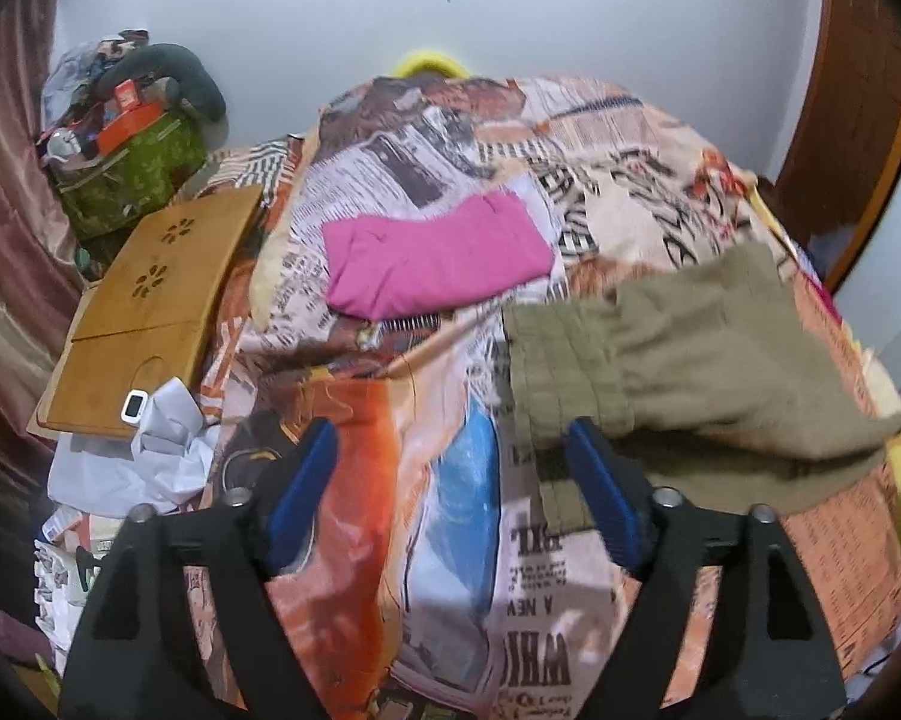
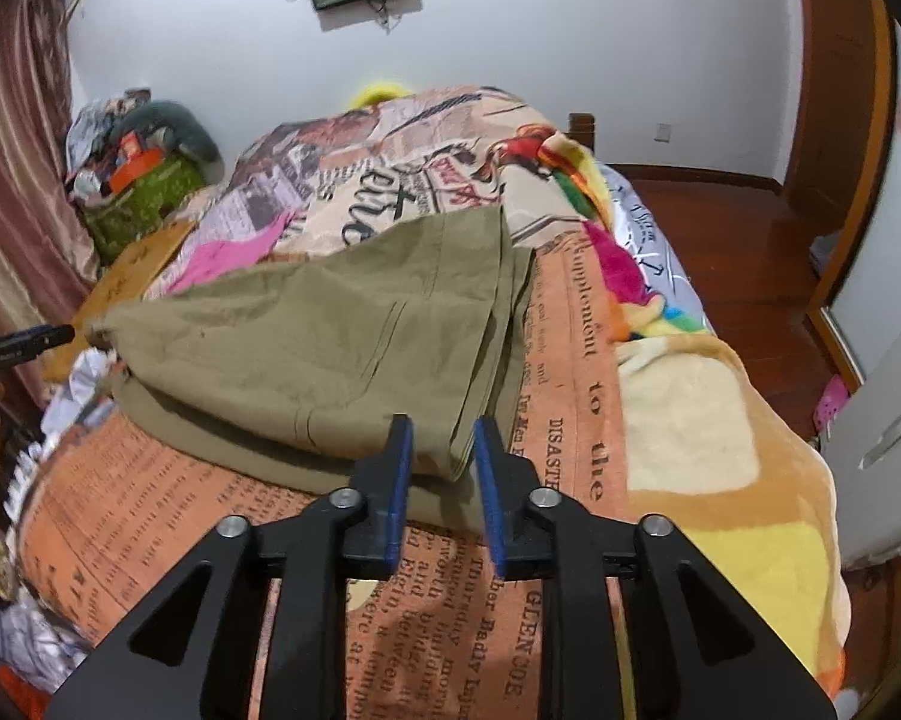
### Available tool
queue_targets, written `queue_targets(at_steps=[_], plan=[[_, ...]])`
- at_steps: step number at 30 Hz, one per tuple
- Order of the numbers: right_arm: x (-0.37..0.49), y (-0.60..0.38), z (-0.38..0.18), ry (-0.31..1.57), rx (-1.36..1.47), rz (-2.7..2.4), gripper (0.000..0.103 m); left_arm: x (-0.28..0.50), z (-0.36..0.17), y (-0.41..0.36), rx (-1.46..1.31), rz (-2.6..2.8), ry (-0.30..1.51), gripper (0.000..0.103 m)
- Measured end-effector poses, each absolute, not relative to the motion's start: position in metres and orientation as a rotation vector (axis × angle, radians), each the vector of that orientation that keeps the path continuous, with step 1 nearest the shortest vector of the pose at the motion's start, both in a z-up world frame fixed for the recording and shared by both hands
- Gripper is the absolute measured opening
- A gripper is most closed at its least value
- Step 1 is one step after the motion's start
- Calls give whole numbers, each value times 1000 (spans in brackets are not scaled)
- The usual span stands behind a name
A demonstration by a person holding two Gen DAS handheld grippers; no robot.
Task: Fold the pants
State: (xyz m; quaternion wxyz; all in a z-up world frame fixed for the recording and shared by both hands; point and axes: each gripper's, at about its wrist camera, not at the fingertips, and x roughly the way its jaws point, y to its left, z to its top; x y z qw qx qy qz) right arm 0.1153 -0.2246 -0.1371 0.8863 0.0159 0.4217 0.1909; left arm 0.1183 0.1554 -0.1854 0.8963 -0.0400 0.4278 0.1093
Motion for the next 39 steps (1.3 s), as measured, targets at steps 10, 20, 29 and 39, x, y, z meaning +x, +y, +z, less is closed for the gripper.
queue_targets(at_steps=[10, 20, 29, 39], plan=[[112, -175, -119, 843, -75, 507, 69, 128, -165, 128, -83, 120, 876, 96], [121, -105, -150, 927, -201, 699, 77, 140, -189, 81, 75, -3, 964, 97], [142, -85, -178, 1021, -222, 721, 74, 157, -215, 55, 236, -25, 1017, 97], [148, -96, -167, 938, -230, 694, 15, 169, -211, 24, 383, -37, 895, 81]])
